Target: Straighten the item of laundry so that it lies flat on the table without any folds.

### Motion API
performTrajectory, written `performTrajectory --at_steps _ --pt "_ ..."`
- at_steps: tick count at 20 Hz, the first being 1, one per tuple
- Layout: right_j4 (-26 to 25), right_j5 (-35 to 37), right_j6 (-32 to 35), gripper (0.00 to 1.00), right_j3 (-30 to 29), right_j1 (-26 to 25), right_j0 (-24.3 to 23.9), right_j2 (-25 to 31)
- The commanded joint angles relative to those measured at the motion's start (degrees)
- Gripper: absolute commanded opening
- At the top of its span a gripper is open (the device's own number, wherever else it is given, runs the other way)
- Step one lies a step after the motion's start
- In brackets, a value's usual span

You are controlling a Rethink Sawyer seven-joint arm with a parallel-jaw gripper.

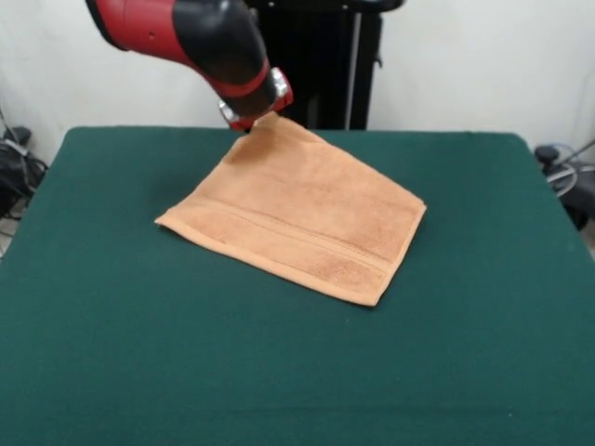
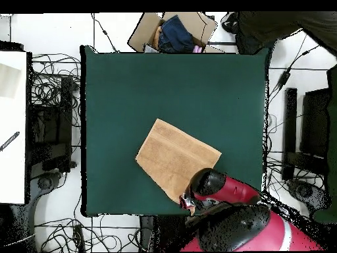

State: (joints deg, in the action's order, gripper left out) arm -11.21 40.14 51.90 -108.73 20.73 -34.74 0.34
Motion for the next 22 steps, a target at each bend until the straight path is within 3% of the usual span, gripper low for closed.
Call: performTrajectory --at_steps 1,22 --pt "3.31 -8.24 7.44 1.0 0.73 0.59 -2.48 10.61" --pt "3.45 -9.0 9.73 1.0 -0.68 1.69 -5.2 14.0"
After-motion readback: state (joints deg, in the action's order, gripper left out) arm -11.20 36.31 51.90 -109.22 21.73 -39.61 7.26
